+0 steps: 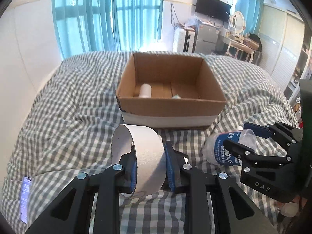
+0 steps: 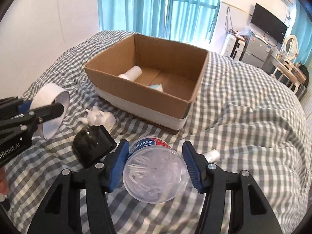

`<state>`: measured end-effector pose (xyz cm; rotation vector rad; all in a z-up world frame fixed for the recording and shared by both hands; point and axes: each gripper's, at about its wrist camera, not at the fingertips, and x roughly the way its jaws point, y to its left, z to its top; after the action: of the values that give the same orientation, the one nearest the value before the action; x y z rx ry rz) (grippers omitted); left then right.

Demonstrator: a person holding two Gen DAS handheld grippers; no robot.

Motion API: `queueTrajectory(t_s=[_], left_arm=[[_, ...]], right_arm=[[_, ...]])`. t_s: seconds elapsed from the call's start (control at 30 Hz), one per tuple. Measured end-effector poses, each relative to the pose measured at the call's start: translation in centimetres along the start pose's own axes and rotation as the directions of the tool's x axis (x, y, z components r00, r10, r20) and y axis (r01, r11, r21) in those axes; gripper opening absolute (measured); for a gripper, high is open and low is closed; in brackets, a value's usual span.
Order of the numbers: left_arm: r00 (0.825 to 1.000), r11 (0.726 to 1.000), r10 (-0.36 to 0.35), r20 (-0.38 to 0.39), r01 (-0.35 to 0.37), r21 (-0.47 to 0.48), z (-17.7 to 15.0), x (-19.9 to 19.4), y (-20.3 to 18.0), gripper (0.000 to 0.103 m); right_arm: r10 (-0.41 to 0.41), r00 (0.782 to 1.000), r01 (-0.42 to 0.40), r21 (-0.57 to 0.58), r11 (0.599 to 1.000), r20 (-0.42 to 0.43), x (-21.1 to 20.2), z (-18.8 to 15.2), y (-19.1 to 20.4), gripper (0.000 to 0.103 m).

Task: Organize objects
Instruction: 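Carry tape roll and swab jar into the box and release both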

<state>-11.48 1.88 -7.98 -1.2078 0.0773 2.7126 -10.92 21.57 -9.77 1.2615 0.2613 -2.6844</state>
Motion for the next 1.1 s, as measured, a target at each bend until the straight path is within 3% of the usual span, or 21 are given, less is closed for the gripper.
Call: queueTrajectory(t_s=[0.3, 0.33, 0.37, 0.4, 0.57, 0.67, 0.7, 0.77, 0.8, 0.83, 1.0, 1.1], left_arm=[[0.994, 0.998, 0.04, 0.098, -0.044, 0.034, 1.4, -3.8, -0.9, 0.025], [0.993, 0.998, 0.044, 0.109, -0.049, 0.038, 1.8, -4.1, -1.1, 0.025], [0.991, 0.998, 0.049, 0.125, -0.054, 0.042, 2.3, -4.4, -1.2, 0.025], [0.99, 0.997, 0.051, 0.135, -0.057, 0.043, 2.7, -4.6, -1.3, 0.025], [0.988, 0.998, 0.041, 0.149, -0.047, 0.04, 4.5, -4.0, -1.0, 0.025], [0.991, 0.998, 0.041, 0.126, -0.046, 0.042, 4.2, -2.6, -0.6, 0.025], [0.993, 0.998, 0.043, 0.111, -0.048, 0.045, 3.8, -2.0, -0.7, 0.025], [0.996, 0.998, 0.05, 0.068, -0.053, 0.036, 3.1, -0.3, -0.4, 0.025], [0.998, 0.998, 0.05, 0.05, -0.052, 0.031, 2.8, 0.4, -0.2, 0.025], [0.998, 0.998, 0.05, 0.031, -0.051, 0.026, 2.4, 1.2, 0.1, 0.025], [0.997, 0.998, 0.061, -0.054, -0.061, 0.004, 0.7, 5.1, 0.8, 0.025], [0.995, 0.998, 0.069, -0.076, -0.069, 0.0, 0.3, 6.4, 1.5, 0.025]], right_arm=[[-0.027, 0.995, 0.029, -0.016, 0.999, 0.101, -5.3, 1.2, 0.4, 0.054], [-0.035, 0.993, 0.038, -0.023, 0.999, 0.116, -6.1, 1.8, 0.4, 0.05], [-0.04, 0.991, 0.044, -0.029, 0.999, 0.129, -6.7, 2.2, 0.4, 0.037], [-0.033, 0.99, 0.039, -0.037, 0.999, 0.135, -7.2, 2.7, 0.4, 0.003], [-0.04, 0.995, 0.046, -0.066, 0.997, 0.086, -6.5, 4.4, 0.1, 0.003], [0.013, 0.999, -0.012, -0.025, 1.0, 0.04, -4.6, 3.5, -0.7, 0.003], [0.031, 0.999, -0.031, -0.012, 0.999, 0.024, -3.8, 3.0, -0.8, 0.004], [0.067, 0.998, -0.067, 0.02, 0.998, -0.018, -1.8, 1.6, -0.9, 0.018], [0.072, 0.997, -0.071, 0.026, 0.997, -0.033, -1.1, 1.2, -0.8, 0.043], [0.072, 0.996, -0.071, 0.033, 0.997, -0.05, 0.0, 0.5, -0.8, 0.058], [0.118, 0.987, -0.112, 0.068, 0.991, -0.105, 3.3, -0.4, -0.7, 0.064], [0.081, 0.99, -0.08, 0.016, 0.997, -0.111, 4.6, -0.2, 0.2, 0.073]])
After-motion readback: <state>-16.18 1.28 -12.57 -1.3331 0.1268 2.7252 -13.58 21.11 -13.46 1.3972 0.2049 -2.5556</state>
